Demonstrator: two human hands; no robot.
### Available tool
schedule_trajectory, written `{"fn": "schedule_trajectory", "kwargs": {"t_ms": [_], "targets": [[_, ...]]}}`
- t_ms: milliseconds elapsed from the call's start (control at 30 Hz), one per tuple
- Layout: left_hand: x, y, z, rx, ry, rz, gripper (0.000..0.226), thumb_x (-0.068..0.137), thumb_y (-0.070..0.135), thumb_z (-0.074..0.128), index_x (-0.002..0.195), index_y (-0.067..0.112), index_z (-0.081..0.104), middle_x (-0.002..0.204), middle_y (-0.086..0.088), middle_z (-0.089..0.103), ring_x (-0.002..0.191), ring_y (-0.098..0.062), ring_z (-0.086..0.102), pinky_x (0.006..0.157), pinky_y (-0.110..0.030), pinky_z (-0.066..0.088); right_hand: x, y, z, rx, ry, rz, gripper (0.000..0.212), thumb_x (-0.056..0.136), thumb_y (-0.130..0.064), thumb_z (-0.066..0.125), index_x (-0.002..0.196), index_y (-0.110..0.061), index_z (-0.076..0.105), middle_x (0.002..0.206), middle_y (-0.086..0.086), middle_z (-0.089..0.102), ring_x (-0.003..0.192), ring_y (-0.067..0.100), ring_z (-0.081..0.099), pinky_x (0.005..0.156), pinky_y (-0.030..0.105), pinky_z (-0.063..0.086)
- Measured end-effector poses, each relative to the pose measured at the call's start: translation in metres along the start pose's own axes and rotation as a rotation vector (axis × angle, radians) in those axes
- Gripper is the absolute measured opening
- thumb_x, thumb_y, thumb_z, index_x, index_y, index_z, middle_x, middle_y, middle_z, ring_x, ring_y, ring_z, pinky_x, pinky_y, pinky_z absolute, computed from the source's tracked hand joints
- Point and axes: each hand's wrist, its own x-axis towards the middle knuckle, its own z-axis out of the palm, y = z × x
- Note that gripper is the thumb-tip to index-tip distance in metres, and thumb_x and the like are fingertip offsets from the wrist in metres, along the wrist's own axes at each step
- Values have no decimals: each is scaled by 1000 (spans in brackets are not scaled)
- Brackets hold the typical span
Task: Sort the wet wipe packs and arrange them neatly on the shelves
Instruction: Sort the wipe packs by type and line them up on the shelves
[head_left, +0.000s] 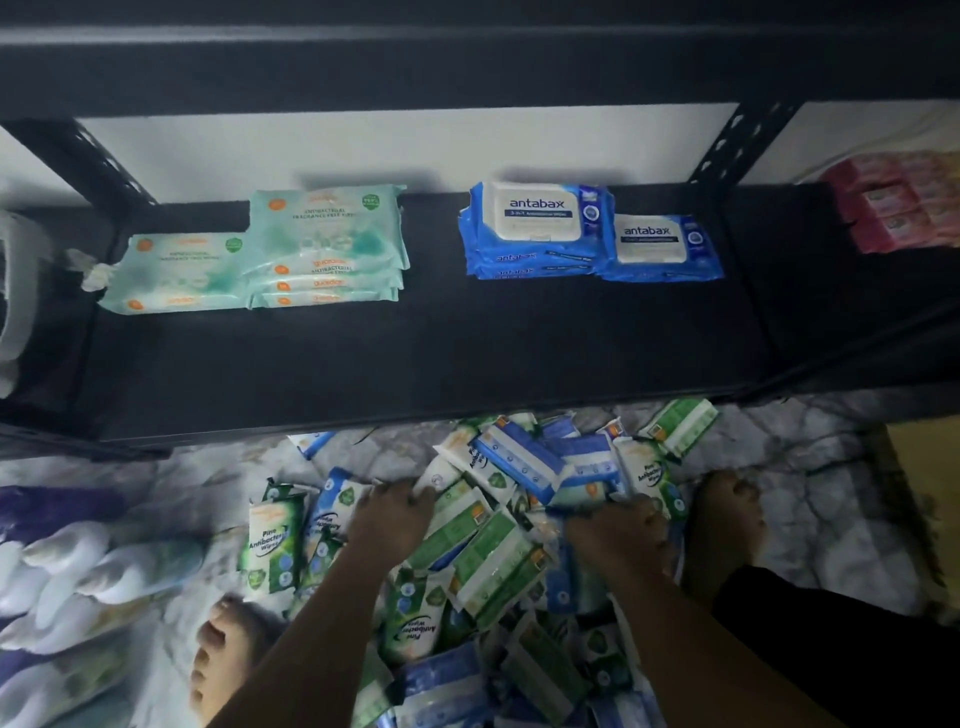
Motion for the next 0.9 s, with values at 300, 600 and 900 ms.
{"fn": "schedule_trajectory", "kwargs": {"t_ms": [300, 600, 900], "targets": [[-19, 3, -8, -196, -63, 4, 43, 85, 61, 58, 116, 32, 61, 109, 4, 66, 97, -17, 64, 87, -32, 51, 10, 7, -12, 103, 51, -89, 60, 88, -56, 62, 134, -17, 56, 142, 9, 42, 132, 35, 32, 101, 46, 32], [-69, 15, -40, -7, 229, 218, 27, 88, 45, 65, 113, 34, 68, 85, 10, 70, 78, -13, 66, 68, -25, 47, -34, 8, -15, -6, 249, -268, 30, 90, -44, 63, 112, -24, 63, 116, 7, 61, 130, 31, 30, 103, 50, 26], [-101, -3, -41, 427, 557, 457, 49, 51, 28, 91, 96, 19, 74, 84, -3, 65, 77, -31, 63, 64, -41, 52, -60, 29, -42, 440, 350, -539, 35, 69, -14, 72, 69, -18, 38, 61, 0, 44, 61, 25, 45, 59, 39, 42]]}}
